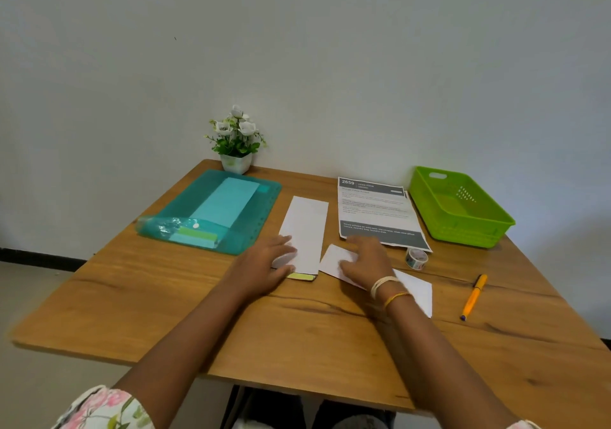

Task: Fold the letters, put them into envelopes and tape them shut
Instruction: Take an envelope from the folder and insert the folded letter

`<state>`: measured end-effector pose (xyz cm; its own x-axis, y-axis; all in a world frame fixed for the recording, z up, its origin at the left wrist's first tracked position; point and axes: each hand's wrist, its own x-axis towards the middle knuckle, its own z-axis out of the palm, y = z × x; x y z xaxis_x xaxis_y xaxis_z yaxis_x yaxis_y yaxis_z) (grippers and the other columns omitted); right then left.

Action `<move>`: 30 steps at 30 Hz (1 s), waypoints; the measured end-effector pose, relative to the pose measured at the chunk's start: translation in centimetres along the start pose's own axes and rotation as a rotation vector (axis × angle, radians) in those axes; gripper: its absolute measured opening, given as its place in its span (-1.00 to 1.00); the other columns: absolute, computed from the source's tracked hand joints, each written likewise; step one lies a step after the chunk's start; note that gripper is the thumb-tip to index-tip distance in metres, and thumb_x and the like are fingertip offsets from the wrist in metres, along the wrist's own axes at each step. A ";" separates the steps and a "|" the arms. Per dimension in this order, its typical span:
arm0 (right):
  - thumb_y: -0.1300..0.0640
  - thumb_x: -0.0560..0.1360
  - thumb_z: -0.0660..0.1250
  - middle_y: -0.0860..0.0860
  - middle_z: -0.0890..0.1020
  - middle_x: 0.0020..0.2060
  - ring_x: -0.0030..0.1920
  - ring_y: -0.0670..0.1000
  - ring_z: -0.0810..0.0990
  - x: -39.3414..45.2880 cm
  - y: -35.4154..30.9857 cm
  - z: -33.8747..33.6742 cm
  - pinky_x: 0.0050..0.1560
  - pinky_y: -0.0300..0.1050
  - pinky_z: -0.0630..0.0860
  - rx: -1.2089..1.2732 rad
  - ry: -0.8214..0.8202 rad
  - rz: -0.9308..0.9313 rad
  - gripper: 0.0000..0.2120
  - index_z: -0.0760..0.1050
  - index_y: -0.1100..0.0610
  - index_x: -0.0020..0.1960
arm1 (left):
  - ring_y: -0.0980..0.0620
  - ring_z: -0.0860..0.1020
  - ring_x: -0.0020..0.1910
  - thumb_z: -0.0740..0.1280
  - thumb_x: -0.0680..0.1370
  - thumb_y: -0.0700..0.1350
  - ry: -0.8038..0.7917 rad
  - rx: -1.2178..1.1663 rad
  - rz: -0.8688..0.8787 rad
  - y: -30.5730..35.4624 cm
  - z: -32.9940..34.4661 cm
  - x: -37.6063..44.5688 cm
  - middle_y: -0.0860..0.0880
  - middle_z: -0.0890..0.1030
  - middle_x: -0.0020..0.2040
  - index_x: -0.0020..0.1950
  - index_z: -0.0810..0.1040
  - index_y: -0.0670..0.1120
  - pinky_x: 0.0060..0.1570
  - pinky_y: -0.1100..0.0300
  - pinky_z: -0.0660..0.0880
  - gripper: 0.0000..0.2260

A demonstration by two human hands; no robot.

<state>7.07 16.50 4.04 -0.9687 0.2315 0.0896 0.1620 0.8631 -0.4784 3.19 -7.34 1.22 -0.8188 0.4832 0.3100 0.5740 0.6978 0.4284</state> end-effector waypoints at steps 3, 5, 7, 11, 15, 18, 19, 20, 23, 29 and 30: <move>-0.20 0.29 0.48 0.12 0.44 0.31 0.29 0.14 0.43 1.2 2.0 -2.1 0.21 -0.02 0.45 -0.191 -0.195 0.089 -0.25 0.37 0.08 0.37 | 0.07 0.30 0.44 0.26 0.52 0.25 -0.124 0.035 -0.066 0.6 0.3 0.9 0.15 0.35 0.46 0.39 0.43 0.19 0.36 -0.04 0.29 -0.55; -0.30 0.25 0.46 0.10 0.50 0.26 0.23 0.11 0.47 1.6 2.7 -2.5 0.17 -0.03 0.48 -0.288 -0.292 0.074 -0.22 0.42 0.06 0.35 | 0.06 0.29 0.43 0.28 0.46 0.34 -0.172 0.077 -0.091 0.9 0.3 1.5 0.13 0.35 0.46 0.41 0.41 0.20 0.36 -0.06 0.27 -0.46; -0.33 0.21 0.47 0.06 0.58 0.15 0.10 0.07 0.53 1.7 3.1 -2.4 0.01 -0.09 0.51 -0.272 -0.306 0.070 -0.26 0.49 0.08 0.24 | 0.06 0.31 0.40 0.30 0.41 0.38 -0.202 0.108 -0.106 1.1 0.2 2.1 0.11 0.37 0.43 0.40 0.43 0.20 0.30 -0.02 0.31 -0.41; -0.34 0.16 0.50 0.04 0.60 0.00 -0.11 0.02 0.51 1.3 3.6 -2.1 -0.21 -0.13 0.41 -0.179 -0.236 0.128 -0.37 0.41 0.05 -0.01 | 0.07 0.37 0.28 0.35 0.41 0.34 -0.196 0.103 -0.139 1.7 0.0 3.2 0.09 0.43 0.33 0.34 0.50 0.19 0.13 0.13 0.34 -0.47; -0.32 0.22 0.47 0.09 0.56 0.18 0.14 0.12 0.53 0.6 3.8 -1.5 -0.03 -0.05 0.48 -0.146 -0.114 0.185 -0.27 0.42 0.08 0.21 | 0.07 0.36 0.27 0.37 0.44 0.27 -0.104 0.014 -0.182 2.1 0.7 2.5 0.08 0.44 0.30 0.23 0.58 0.20 0.15 0.11 0.31 -0.60; -0.25 0.31 0.44 0.11 0.50 0.21 0.23 0.15 0.46 -0.5 2.9 -1.1 0.14 0.01 0.45 -0.202 0.121 0.135 -0.35 0.42 0.05 0.28 | 0.11 0.40 0.21 0.40 0.44 0.22 0.035 -0.091 -0.225 2.6 1.5 1.7 0.13 0.52 0.22 0.06 0.67 0.19 0.16 0.04 0.40 -0.75; -0.19 0.35 0.43 0.09 0.51 0.19 0.22 0.12 0.46 -0.9 2.3 -0.7 0.17 0.00 0.44 -0.164 0.194 0.063 -0.44 0.45 0.03 0.26 | 0.12 0.41 0.19 0.40 0.45 0.20 0.053 -0.105 -0.228 2.8 1.6 1.7 0.14 0.55 0.20 0.02 0.68 0.18 0.16 0.01 0.42 -0.79; -0.13 0.38 0.41 0.06 0.51 0.17 0.20 0.09 0.47 -1.4 1.6 -0.3 0.19 -0.03 0.43 -0.087 0.238 -0.024 -0.53 0.47 0.01 0.24 | 0.12 0.42 0.18 0.40 0.46 0.19 0.057 -0.117 -0.232 3.0 1.8 1.7 0.15 0.56 0.19 0.01 0.68 0.17 0.17 -0.02 0.43 -0.80; 0.00 0.42 0.38 -0.03 0.54 0.15 0.16 -0.01 0.48 -2.4 -0.6 1.1 0.16 -0.17 0.41 0.084 0.133 -0.247 -0.66 0.51 -0.02 0.19 | 0.14 0.44 0.16 0.39 0.47 0.17 0.078 -0.155 -0.244 3.2 2.0 1.6 0.15 0.59 0.15 0.01 0.69 0.15 0.17 -0.02 0.44 -0.80; 0.07 0.48 0.35 -0.01 0.60 0.12 0.08 0.02 0.56 -2.3 -2.1 2.5 0.05 -0.13 0.50 -0.085 0.174 -0.470 -0.70 0.53 0.00 0.21 | 0.12 0.49 0.15 0.42 0.48 0.10 0.146 -0.379 -0.308 3.0 2.0 1.6 0.11 0.60 0.15 0.05 0.69 0.07 0.10 0.10 0.49 -0.80; 0.10 0.48 0.36 0.01 0.63 0.07 0.02 0.05 0.59 -2.3 -2.2 2.6 -0.02 -0.12 0.52 -0.116 0.238 -0.497 -0.73 0.55 0.03 0.18 | 0.11 0.48 0.17 0.42 0.48 0.09 0.142 -0.404 -0.310 3.0 1.9 1.6 0.10 0.59 0.18 0.05 0.69 0.06 0.10 0.12 0.47 -0.80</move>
<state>8.46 12.84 2.61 -0.8669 -0.1327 0.4805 -0.2705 0.9349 -0.2299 3.59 -3.49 1.41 -0.9574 0.1907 0.2169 0.2861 0.5238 0.8024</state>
